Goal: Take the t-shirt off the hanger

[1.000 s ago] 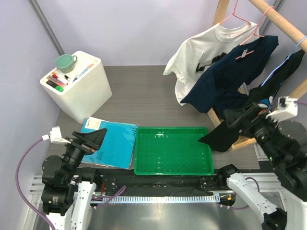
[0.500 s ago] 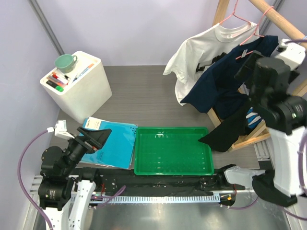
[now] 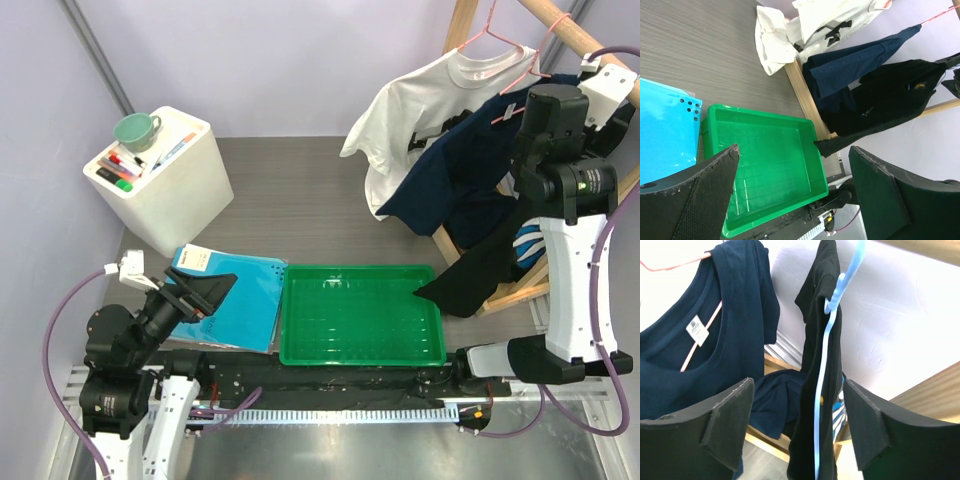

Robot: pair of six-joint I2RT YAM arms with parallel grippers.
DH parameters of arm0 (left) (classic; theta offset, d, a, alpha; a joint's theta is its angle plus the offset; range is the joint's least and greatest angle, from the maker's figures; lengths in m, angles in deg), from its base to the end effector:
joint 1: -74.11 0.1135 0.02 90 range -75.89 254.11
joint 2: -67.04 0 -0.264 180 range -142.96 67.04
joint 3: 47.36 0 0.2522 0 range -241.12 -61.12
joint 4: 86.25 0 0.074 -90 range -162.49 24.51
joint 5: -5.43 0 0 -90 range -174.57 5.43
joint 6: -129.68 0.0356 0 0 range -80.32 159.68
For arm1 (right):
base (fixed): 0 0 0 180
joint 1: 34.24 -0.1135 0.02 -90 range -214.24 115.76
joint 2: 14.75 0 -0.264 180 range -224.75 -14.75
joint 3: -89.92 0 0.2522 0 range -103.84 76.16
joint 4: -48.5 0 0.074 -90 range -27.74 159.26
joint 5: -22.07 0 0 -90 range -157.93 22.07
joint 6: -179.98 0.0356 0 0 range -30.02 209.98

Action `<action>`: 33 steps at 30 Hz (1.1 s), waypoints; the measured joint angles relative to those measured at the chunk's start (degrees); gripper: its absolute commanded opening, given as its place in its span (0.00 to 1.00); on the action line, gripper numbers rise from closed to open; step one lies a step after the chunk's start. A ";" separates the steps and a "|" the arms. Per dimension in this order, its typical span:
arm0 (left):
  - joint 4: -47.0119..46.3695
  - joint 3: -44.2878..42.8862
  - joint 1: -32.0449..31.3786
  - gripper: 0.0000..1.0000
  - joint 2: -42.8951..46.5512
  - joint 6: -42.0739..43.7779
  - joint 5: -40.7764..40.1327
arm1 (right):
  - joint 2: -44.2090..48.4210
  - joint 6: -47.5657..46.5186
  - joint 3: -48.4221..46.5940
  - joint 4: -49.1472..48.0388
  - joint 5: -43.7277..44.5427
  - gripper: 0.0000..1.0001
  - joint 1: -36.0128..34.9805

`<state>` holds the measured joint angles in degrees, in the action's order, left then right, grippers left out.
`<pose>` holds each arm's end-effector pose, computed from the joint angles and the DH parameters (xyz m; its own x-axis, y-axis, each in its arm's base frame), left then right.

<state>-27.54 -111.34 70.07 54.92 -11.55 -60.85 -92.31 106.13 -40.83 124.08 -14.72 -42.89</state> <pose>0.0224 -0.0159 0.3546 -0.4354 -0.6848 -0.5843 0.1971 0.5608 -0.8041 0.2044 0.0023 0.5369 -0.1831 0.1406 -0.9730 0.7214 0.6916 -0.0358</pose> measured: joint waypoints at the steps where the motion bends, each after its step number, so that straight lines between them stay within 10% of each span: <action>1: 0.00 0.00 0.00 0.85 -0.04 -0.09 0.20 | -0.17 0.04 0.13 -0.57 -0.57 0.67 0.90; 19: -0.07 0.11 0.00 0.68 -0.35 -1.81 1.62 | -0.35 1.25 5.42 -7.58 -4.52 0.01 3.89; 33: -2.03 1.77 0.02 0.66 -1.16 -3.13 3.06 | 1.99 2.71 -0.46 -3.23 -15.02 0.01 3.91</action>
<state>-29.57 -109.57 70.10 53.76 -14.67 -57.79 -90.32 108.84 -41.29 120.85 -29.74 -38.98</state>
